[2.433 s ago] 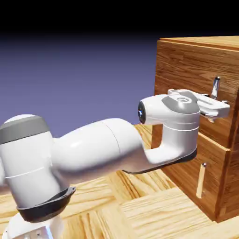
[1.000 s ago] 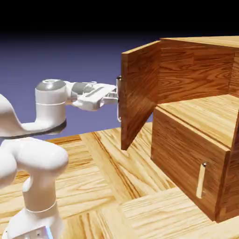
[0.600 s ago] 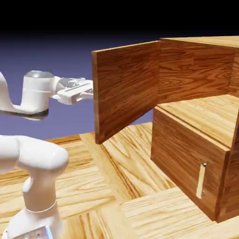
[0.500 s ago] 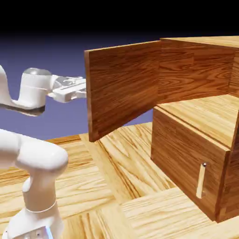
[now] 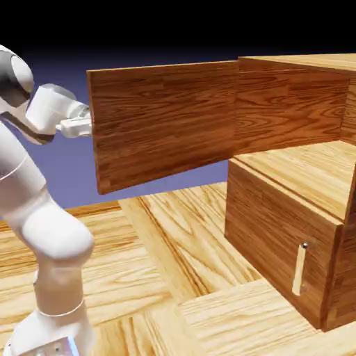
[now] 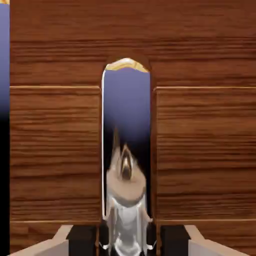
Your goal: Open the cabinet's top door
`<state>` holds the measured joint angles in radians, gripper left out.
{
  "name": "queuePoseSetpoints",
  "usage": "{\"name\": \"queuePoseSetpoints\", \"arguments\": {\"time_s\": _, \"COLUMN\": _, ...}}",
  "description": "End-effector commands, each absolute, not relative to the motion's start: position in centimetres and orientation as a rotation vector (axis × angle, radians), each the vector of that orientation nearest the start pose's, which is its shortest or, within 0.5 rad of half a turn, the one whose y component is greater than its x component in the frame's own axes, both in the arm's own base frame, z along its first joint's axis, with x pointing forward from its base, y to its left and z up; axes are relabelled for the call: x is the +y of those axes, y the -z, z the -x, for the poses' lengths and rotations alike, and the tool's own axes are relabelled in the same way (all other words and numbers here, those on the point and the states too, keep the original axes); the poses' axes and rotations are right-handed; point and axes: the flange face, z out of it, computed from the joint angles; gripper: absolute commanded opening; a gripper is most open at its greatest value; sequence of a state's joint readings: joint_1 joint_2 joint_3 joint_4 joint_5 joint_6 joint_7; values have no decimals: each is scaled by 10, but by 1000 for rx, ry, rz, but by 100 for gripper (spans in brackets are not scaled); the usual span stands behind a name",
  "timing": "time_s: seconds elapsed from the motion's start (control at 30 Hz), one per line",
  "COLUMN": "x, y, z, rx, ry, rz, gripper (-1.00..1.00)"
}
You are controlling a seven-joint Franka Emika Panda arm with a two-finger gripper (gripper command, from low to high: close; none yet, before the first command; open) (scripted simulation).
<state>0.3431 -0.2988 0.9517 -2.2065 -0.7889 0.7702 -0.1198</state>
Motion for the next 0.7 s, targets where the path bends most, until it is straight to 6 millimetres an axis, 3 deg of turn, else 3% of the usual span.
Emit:
{"name": "queuePoseSetpoints", "arguments": {"time_s": 0.0, "x": 323, "y": -501, "z": -160, "rx": 767, "ry": 440, "rz": -1390, "gripper": -100}}
{"name": "queuePoseSetpoints", "arguments": {"time_s": 0.23, "x": 355, "y": -500, "z": -165, "rx": 721, "ry": 497, "rz": -1414, "gripper": -100}}
{"name": "queuePoseSetpoints", "arguments": {"time_s": 0.67, "x": 361, "y": -502, "z": -165, "rx": 711, "ry": 505, "rz": -1426, "gripper": -100}}
